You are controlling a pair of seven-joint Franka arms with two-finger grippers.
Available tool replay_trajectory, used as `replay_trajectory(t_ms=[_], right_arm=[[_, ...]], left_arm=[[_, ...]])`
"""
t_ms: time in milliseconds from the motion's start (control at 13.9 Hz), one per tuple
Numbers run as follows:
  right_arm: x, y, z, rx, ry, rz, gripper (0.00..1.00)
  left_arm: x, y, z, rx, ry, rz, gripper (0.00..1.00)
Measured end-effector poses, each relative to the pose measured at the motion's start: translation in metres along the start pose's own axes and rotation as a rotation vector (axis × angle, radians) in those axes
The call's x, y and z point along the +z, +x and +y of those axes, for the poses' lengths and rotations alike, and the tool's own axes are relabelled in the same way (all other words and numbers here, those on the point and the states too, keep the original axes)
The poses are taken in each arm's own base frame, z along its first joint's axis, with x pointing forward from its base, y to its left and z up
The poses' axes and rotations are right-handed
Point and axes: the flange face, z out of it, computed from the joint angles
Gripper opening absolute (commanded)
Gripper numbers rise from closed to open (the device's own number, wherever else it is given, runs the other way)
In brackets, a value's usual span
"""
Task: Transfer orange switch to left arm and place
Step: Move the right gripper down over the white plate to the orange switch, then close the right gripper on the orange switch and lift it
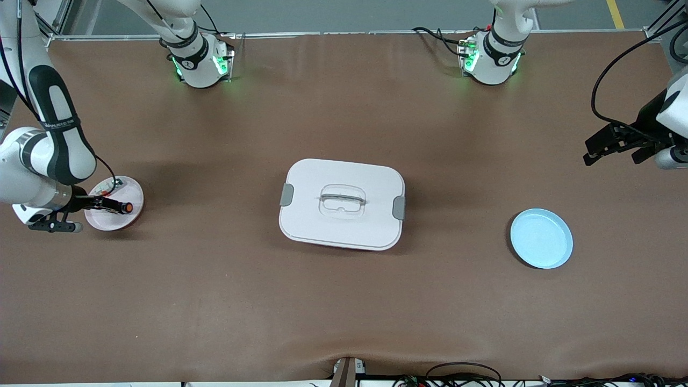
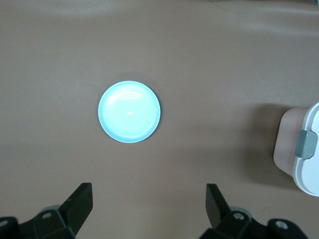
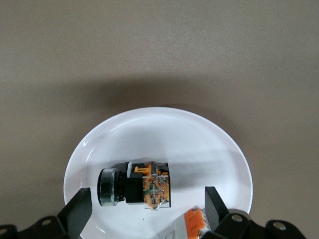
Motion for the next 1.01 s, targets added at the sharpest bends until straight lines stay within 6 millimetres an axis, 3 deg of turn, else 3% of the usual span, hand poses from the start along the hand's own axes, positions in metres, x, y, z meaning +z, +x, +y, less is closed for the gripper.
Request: replay_trajectory(t_ms=[1006], right_arm=[[0.030,-0.008,-0.004,-0.032,0.035,-0.023,1.00]], left_arm=[[0.000,0.000,0.000,0.000,0.000,-0.001,1.00]])
